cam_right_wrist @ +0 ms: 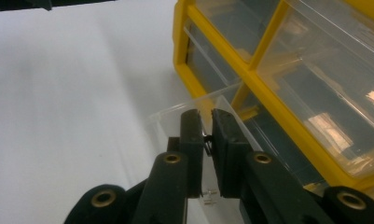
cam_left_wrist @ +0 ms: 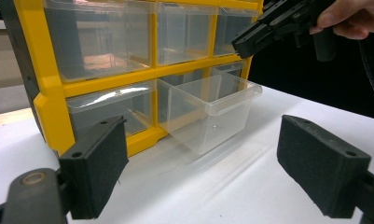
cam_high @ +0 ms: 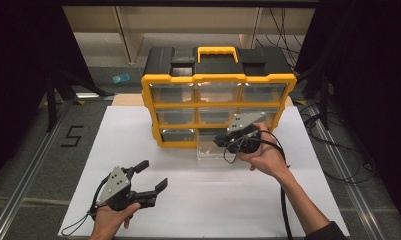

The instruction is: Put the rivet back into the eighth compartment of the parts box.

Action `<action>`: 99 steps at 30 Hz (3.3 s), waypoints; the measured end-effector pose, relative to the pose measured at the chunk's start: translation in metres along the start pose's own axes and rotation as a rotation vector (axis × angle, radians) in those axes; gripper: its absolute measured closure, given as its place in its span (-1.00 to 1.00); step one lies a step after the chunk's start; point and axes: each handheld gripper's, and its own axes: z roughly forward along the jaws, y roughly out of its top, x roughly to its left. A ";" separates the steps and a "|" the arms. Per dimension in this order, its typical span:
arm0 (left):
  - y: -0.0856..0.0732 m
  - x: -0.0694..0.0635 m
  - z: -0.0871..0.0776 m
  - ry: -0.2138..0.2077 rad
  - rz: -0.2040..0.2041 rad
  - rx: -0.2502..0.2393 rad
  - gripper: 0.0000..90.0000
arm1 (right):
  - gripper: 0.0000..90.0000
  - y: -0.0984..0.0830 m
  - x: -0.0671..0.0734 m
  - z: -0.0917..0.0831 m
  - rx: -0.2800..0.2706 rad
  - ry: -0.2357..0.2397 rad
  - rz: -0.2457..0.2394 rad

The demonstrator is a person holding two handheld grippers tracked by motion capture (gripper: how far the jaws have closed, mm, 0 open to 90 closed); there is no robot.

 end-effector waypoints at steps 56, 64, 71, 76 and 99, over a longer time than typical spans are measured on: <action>0.001 -0.001 0.000 -0.002 -0.003 -0.004 -0.64 | -0.19 -0.012 0.014 -0.009 -0.019 -0.035 0.043; 0.000 -0.001 0.000 -0.009 -0.017 -0.014 -0.64 | -0.24 -0.014 0.020 -0.013 -0.106 -0.043 0.079; 0.001 0.000 -0.001 -0.003 -0.006 -0.006 -0.64 | -0.26 -0.015 0.028 -0.013 -0.153 -0.045 0.072; 0.000 -0.001 0.000 -0.007 -0.014 -0.010 -0.64 | -0.29 -0.019 0.033 -0.014 -0.163 -0.035 0.081; 0.001 -0.001 0.000 -0.004 -0.006 -0.004 -0.64 | -0.39 -0.042 0.042 -0.020 -0.274 -0.026 0.145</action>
